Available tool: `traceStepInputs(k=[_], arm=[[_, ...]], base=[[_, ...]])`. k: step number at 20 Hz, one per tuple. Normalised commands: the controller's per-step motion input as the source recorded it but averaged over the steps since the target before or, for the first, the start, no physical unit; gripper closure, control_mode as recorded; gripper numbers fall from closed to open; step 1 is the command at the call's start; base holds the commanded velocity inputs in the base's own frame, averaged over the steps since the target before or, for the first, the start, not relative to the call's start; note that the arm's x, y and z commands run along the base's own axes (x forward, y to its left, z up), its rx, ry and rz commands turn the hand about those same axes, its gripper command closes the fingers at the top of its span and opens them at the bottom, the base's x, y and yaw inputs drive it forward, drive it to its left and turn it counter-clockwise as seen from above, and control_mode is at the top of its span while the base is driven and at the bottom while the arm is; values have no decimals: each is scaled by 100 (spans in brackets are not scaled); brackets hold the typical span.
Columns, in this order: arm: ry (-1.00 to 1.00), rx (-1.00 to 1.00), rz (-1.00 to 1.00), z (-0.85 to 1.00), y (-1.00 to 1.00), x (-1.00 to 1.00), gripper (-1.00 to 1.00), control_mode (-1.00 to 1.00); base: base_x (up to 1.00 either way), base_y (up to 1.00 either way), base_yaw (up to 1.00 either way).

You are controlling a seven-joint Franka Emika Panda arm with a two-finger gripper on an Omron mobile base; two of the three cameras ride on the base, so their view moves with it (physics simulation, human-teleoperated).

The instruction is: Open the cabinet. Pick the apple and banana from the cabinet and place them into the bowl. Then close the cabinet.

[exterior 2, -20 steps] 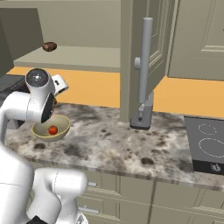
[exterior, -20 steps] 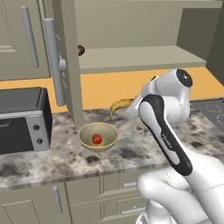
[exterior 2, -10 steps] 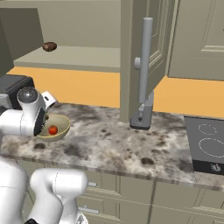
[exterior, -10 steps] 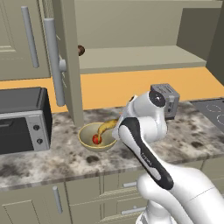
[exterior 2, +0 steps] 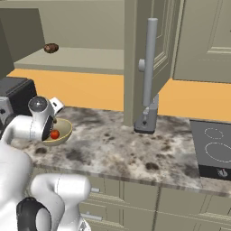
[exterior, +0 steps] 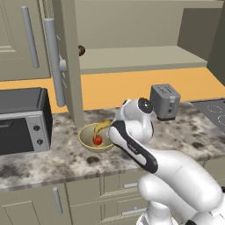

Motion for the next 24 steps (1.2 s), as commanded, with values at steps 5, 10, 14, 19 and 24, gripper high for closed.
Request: traceStepInputs(k=[5, 10, 14, 19, 24], arm=[[0, -6, 0, -19, 43, 57, 100, -100], [-1, -1, 0, -3, 4, 6, 100, -100], [0, 0, 0, -26, -5, 0, 100, -100], [0, 0, 0, -11, 0, 9, 100, -100], [0, 0, 0, -3, 0, 36, 100, -100]], base=[[0, 0, 0], [0, 0, 0], [0, 0, 0], [0, 0, 0], [0, 0, 0]])
